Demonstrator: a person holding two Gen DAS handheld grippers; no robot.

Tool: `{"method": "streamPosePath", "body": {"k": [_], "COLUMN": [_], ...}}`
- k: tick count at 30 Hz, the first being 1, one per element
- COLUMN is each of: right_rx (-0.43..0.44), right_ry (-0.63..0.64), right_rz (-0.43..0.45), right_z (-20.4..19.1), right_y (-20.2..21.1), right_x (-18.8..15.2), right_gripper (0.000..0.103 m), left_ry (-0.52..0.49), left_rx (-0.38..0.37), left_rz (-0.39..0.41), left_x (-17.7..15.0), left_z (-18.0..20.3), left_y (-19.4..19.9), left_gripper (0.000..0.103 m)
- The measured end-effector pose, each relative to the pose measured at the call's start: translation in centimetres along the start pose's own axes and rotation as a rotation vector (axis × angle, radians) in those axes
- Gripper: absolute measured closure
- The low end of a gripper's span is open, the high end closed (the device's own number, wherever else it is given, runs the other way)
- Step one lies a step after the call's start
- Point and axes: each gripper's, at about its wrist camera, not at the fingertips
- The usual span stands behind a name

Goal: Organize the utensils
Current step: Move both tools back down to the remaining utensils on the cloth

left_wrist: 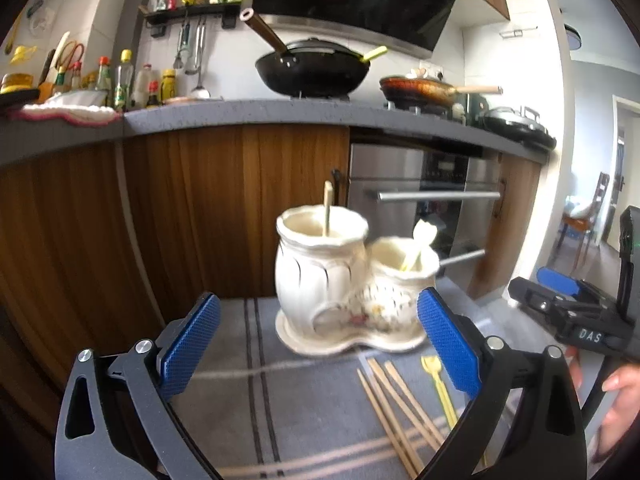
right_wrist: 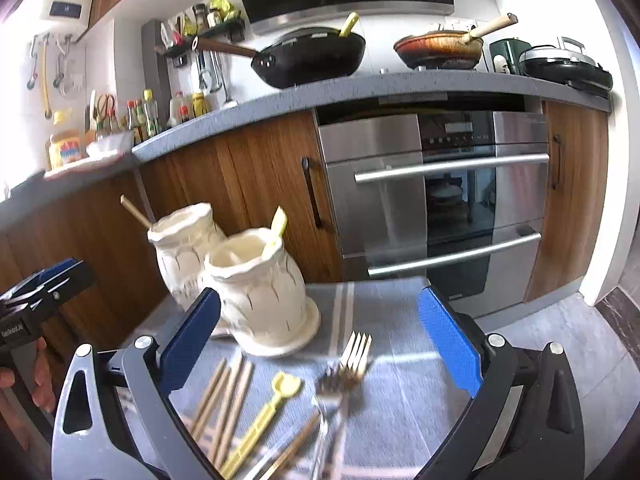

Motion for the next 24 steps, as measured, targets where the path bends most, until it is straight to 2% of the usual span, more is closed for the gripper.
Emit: {"method": "streamPosePath", "body": {"k": [11, 16, 20, 24], "right_rx": [-0.026, -0.040, -0.046, -0.038], "right_ry": [0.052, 0.093, 0.104, 0.089], "right_rz": [-0.119, -0.185, -0.235, -0.254], "right_z": [1.0, 0.9, 1.0, 1.2], "right_y": [1.5, 0.7, 0.2, -0.1], "right_x": [-4.1, -5.3, -6.0, -6.2], "right_gripper": [0.005, 0.005, 0.005, 0.005], "left_ry": [-0.009, -0.002, -0.037, -0.046], "left_rx": [-0.021, -0.039, -0.008, 0.023], "left_rz": [-0.153, -0.265, -0.367, -0.432], "left_x": [-4.6, -6.7, -8.4, -9.6], "left_z": [1.6, 2.7, 3.3, 3.5], "left_y": [-0.2, -1.2, -2.3, -2.9], "left_gripper": [0.005, 0.005, 0.005, 0.005]}}
Point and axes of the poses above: each gripper's, at about its wrist camera, not at the fingertips, and y roughly against the way its jaws point, z to its right, x to its top, and after that the axes turned 15 degrees about z, right-handed
